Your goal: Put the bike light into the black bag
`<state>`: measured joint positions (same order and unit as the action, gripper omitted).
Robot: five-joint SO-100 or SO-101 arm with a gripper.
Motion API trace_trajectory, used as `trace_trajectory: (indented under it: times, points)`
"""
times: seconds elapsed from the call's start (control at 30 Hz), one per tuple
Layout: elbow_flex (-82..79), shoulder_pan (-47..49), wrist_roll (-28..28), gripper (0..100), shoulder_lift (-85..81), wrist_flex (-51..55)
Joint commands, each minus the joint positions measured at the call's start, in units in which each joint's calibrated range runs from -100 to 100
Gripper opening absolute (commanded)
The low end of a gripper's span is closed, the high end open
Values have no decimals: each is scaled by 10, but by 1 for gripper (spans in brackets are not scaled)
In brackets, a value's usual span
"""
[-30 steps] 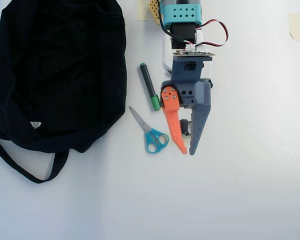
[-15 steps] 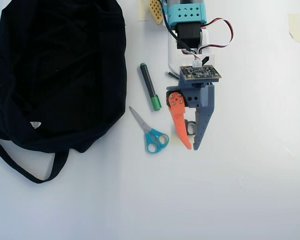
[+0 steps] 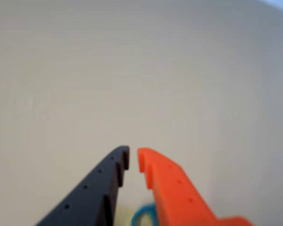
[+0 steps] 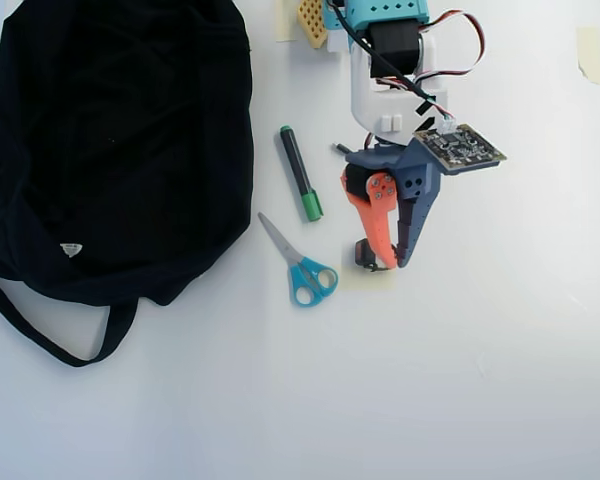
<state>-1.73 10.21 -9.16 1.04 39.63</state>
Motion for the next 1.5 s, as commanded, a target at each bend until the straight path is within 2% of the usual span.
trace_trajectory:
  times: [0.0, 0.13, 0.2, 0.4, 0.7, 1.47]
  points:
    - [18, 9, -2, 2, -31, 104]
    - [14, 27, -2, 2, -23, 206]
    - [15, 35, -5, 2, -23, 222]
    - [12, 68, -58, 2, -20, 244]
    - [39, 77, -73, 2, 60, 331]
    - [304, 39, -149, 3, 317, 347]
